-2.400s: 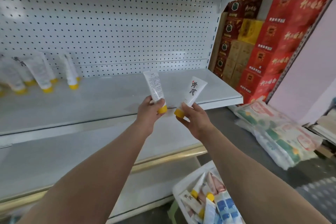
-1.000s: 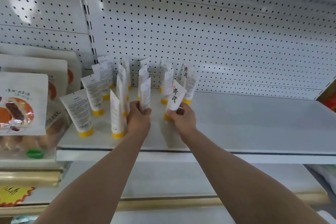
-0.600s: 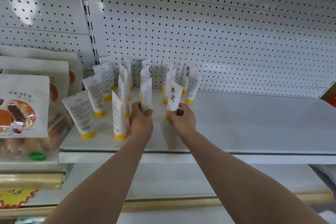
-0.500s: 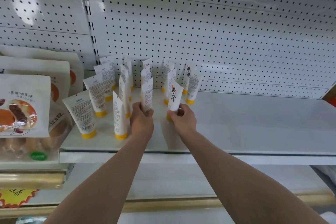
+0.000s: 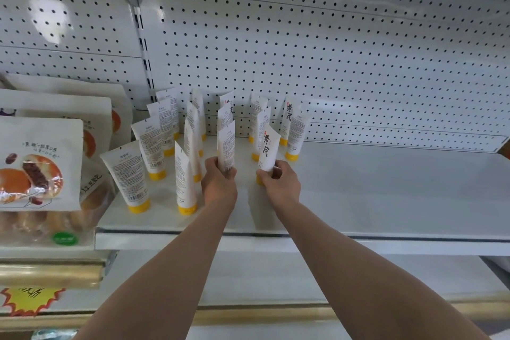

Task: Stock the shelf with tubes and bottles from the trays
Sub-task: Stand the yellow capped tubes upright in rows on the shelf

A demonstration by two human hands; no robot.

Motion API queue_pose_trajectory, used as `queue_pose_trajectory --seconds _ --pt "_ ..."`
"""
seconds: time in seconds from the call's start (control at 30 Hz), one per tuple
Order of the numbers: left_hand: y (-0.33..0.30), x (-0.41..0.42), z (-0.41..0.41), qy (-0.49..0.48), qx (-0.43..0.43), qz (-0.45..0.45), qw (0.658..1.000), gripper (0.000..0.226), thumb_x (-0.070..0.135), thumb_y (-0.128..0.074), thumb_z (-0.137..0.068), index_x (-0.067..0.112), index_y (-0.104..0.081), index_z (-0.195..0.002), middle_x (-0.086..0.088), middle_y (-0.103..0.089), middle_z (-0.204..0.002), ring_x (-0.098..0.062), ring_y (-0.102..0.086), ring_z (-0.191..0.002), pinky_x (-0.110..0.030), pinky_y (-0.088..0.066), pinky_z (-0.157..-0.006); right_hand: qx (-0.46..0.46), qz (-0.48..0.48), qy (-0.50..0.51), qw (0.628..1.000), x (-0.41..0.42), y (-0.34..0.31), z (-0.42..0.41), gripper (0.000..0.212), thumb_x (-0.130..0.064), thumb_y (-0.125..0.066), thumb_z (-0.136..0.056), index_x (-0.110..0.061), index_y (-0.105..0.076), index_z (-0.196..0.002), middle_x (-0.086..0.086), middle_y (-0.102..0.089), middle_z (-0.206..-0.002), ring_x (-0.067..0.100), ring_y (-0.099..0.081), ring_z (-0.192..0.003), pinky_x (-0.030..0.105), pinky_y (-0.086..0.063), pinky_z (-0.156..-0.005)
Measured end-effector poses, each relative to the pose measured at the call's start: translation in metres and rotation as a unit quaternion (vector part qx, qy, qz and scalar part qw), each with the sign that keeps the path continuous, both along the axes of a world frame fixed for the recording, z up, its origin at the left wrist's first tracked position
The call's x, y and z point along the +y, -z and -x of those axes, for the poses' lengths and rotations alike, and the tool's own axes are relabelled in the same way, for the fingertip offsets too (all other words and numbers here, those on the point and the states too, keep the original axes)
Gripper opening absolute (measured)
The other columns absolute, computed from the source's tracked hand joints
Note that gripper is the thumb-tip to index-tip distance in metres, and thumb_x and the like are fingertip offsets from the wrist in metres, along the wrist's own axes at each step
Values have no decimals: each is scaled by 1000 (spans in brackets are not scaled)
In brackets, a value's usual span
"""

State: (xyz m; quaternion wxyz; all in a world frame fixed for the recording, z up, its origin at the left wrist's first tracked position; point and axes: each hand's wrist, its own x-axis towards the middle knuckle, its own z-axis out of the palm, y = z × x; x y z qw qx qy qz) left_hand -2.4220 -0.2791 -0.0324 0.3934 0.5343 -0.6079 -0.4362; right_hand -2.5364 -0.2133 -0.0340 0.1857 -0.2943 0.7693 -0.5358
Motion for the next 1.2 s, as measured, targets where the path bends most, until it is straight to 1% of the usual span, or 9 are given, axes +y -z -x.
queue_pose_trajectory --seconds 0.17,0.37,0.5,0.7,0.83,0.9,0.97,1.1,1.2 --pt "1 -1 2 -3 -11 1 1000 34 20 -55 -100 16 -42 -132 -3 -62 -117 -20 -51 -92 -30 -42 -83 5 -2 -2 1000 0 0 -1 41 -31 -74 -88 -25 -61 -127 -7 -69 -113 10 -59 -94 24 -43 -82" --pt "0 1 4 -4 -28 5 1000 33 19 -52 -101 15 -41 -132 -7 -62 -121 -21 -51 -94 -30 -40 -83 3 -8 -1 1000 0 -1 0 38 -31 -72 -89 -26 -61 -125 -13 -62 -100 9 -58 -92 24 -42 -81" --pt "1 1 3 -6 -39 14 999 32 19 -53 -101 13 -42 -130 -9 -64 -121 -31 -60 -107 -31 -41 -83 3 -10 -1 1000 0 -2 -2 38 -31 -73 -88 -26 -62 -124 -13 -64 -101 10 -59 -93 25 -42 -81" --pt "2 4 3 -8 -40 19 999 32 21 -53 -100 13 -43 -129 -9 -64 -121 -32 -60 -108 -32 -43 -85 -10 -23 -18 1000 3 -5 -1 47 -34 -72 -88 -24 -58 -131 -10 -66 -111 12 -61 -105 23 -41 -83" --pt "-1 8 2 -1 2 5 1000 55 20 -62 -96 12 -35 -143 -6 -58 -133 -27 -57 -122 -27 -38 -92 -59 -24 -41 997 13 -10 3 75 -40 -74 -86 -21 -40 -150 -4 -55 -140 12 -53 -121 26 -42 -97" --pt "-1 12 0 -14 18 -5 1000 73 23 -65 -95 12 -23 -153 -7 -43 -151 -26 -44 -137 -29 -34 -106 -68 -29 -57 996 21 -9 8 83 -43 -77 -84 -21 -36 -153 -2 -51 -145 13 -50 -128 28 -42 -101" --pt "-1 20 0 -42 23 -9 999 80 26 -67 -93 10 -19 -156 -11 -29 -159 -28 -34 -144 -34 -29 -114 -78 -28 -68 994 30 -8 12 87 -45 -80 -81 -21 -36 -153 -1 -50 -144 13 -49 -128 28 -41 -101" --pt "-6 53 11 -101 30 4 994 72 25 -69 -91 4 -31 -149 -19 -37 -149 -31 -41 -133 -33 -33 -106 -105 7 -61 993 51 -9 20 77 -44 -79 -81 -21 -45 -147 -1 -55 -140 13 -54 -124 28 -43 -101" --pt "-13 85 28 -85 59 25 994 58 24 -69 -91 6 -43 -140 -17 -46 -136 -28 -53 -116 -30 -38 -96 -128 41 -50 990 71 -11 31 67 -46 -78 -82 -22 -53 -140 -2 -60 -134 13 -59 -119 38 -47 -107"
